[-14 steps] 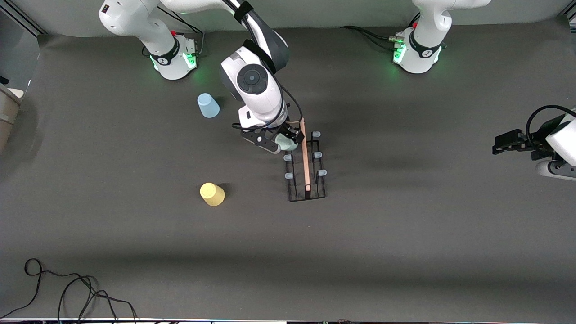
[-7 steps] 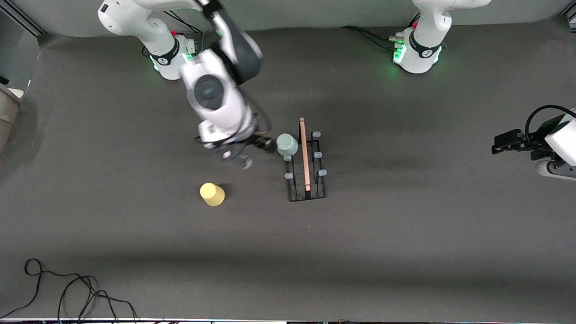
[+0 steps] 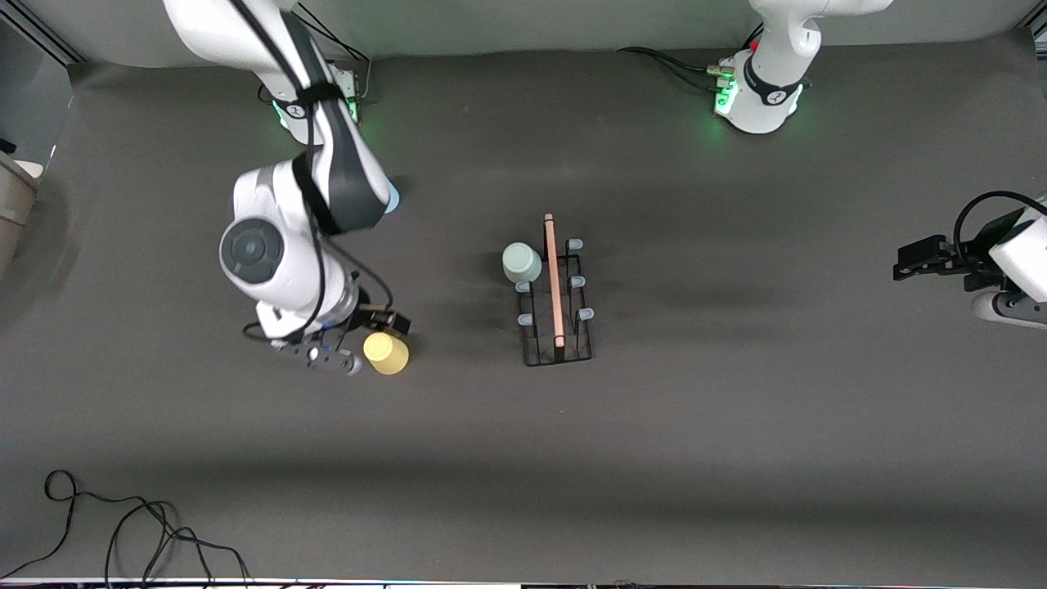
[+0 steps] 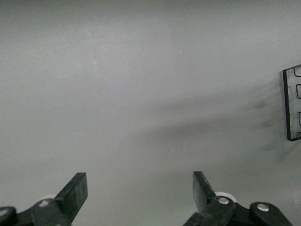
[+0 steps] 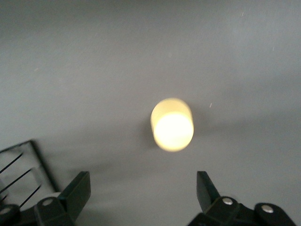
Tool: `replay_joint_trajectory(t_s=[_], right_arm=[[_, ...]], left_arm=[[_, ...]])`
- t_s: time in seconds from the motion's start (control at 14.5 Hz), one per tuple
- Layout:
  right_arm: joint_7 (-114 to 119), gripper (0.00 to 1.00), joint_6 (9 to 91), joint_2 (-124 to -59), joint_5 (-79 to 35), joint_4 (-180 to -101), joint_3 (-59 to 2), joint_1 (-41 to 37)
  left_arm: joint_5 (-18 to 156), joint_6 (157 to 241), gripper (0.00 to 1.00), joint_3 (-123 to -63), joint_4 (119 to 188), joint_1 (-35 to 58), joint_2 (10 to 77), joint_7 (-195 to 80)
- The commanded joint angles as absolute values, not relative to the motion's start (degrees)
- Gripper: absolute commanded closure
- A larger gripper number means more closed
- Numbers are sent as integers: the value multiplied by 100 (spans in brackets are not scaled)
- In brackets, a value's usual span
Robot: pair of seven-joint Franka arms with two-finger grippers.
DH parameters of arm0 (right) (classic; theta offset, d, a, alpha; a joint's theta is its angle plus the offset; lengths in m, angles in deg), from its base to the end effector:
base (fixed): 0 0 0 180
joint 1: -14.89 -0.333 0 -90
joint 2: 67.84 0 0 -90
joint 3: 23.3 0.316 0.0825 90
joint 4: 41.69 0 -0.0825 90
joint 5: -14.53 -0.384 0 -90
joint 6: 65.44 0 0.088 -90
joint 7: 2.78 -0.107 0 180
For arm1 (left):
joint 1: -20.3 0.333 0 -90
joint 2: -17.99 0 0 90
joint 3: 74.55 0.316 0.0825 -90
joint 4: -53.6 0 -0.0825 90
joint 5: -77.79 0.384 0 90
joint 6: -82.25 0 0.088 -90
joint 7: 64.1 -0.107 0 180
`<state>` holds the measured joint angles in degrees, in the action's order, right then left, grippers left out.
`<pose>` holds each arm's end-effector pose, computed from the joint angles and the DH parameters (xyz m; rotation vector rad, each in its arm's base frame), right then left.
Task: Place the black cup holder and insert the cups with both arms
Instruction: 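Move the right gripper to the yellow cup and grasp it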
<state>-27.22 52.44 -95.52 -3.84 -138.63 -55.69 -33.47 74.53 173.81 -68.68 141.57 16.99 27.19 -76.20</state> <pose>0.6162 0.2352 0.3487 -3.1003 0.3994 0.0613 0.6001 0.0165 0.5511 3.0758 -0.2508 -0.1407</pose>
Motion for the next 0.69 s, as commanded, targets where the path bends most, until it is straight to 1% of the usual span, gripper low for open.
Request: replay_joint_trajectory(t_s=[0.0,0.14,0.28,0.41,0.62], right_arm=[[-2248,0,5793,-10096,-961,-13802,-5564,-3318],[-1809,0,5944,-10360,-1349,-13802,-5573,-3257],[-1667,0,6225,-10606,-1377,-13889,-5573,-3213],[-1588,0,6602,-10686,-1377,-14109,-5529,-3221],[-1246,0,6604,-10590,-1386,-14390,-5529,-3213]], left_arm=[[7515,17304,0,-6840,14061,1661,2766,-7684],[7708,17339,0,-6849,14061,1635,2766,-7702],[7744,17374,0,-6858,14070,1634,2766,-7711],[7840,17435,0,-6858,14061,1634,2766,-7711],[7867,17813,0,-6866,14061,1626,2757,-7588]])
